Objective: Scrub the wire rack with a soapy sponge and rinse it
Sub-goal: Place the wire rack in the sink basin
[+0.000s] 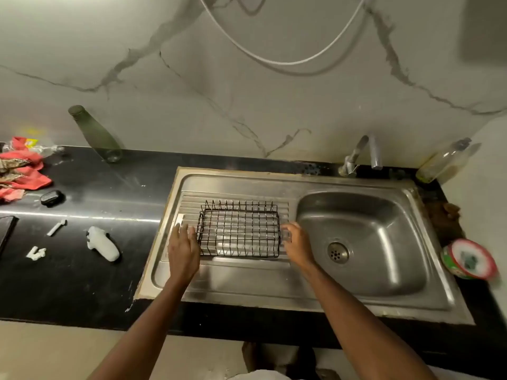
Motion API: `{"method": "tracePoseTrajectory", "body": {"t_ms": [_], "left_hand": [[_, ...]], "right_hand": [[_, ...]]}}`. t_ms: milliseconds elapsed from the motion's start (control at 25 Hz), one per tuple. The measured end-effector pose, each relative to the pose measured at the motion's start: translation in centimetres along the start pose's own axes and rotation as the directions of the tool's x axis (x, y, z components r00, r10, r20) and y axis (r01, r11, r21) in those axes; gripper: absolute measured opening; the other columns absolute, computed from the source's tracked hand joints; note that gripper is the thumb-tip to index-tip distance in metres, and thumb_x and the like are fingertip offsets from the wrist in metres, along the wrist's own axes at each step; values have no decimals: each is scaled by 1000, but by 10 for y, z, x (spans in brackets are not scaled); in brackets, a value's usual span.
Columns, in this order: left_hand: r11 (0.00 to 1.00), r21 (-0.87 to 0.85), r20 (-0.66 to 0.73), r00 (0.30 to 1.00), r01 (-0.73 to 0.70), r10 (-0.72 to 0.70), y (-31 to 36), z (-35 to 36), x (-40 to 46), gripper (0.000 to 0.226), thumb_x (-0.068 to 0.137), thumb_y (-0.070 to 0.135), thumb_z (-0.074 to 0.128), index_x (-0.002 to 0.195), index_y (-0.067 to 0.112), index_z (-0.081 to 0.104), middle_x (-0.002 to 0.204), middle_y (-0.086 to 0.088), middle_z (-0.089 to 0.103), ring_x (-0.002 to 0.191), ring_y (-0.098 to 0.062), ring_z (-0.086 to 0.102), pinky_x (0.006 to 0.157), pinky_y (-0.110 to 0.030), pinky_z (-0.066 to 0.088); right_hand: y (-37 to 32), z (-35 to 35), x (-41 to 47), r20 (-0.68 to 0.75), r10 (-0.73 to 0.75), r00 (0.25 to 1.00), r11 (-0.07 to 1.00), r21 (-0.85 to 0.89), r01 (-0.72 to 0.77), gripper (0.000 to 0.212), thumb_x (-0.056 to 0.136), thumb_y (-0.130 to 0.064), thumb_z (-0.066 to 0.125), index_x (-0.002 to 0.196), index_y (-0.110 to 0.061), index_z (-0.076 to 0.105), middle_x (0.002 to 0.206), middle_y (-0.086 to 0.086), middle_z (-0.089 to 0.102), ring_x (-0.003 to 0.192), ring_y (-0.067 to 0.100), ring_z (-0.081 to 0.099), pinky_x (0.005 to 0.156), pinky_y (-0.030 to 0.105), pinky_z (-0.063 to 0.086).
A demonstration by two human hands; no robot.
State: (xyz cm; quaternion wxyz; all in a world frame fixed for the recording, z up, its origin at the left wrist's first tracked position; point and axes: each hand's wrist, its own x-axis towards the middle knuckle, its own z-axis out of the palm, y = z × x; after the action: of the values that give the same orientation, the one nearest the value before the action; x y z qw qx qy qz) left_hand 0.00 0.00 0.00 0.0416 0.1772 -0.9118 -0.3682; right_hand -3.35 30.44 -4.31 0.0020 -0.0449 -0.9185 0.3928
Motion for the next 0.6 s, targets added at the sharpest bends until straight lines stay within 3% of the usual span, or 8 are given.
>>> {"method": "tracePoseTrajectory", "body": {"t_ms": [80,160,320,440,600], "left_hand": [[982,-184,33,999,38,-33,-2,4,0,52,110,47,26,100,12,64,100,-12,67,95,-31,63,88,-58,53],[945,-292,99,988,146,-122,0,6,-2,52,111,43,29,95,9,64,89,-15,67,88,-36,64,82,-56,54],[910,-360,115,978,204,-174,10,7,-2,44,112,36,32,94,13,66,89,-8,69,89,-30,65,76,-40,54],[907,-378,139,980,188,-145,17,5,-1,42,112,34,34,102,15,70,92,-2,71,91,-21,66,71,-23,46],[884,-433,153,981,175,-119,31,16,7,53,111,41,37,123,2,71,118,-16,74,110,-25,67,87,-27,51]], "right_hand": [[-1,0,0,55,91,994,988,123,-97,46,81,17,57,116,-11,68,110,0,68,100,19,65,84,28,57],[-6,0,-2,71,139,988,969,196,-151,39,82,16,60,112,-8,70,102,2,69,92,18,65,80,25,57],[-6,-3,0,86,181,980,929,312,-199,34,83,15,64,111,-2,72,108,6,69,101,22,69,94,32,55],[-7,-13,4,122,216,969,908,341,-245,44,83,19,59,121,0,68,124,3,65,116,17,62,106,33,49],[-6,-41,10,145,220,965,864,429,-262,47,92,13,49,131,-10,63,131,-6,64,117,-2,58,106,20,44]]}}
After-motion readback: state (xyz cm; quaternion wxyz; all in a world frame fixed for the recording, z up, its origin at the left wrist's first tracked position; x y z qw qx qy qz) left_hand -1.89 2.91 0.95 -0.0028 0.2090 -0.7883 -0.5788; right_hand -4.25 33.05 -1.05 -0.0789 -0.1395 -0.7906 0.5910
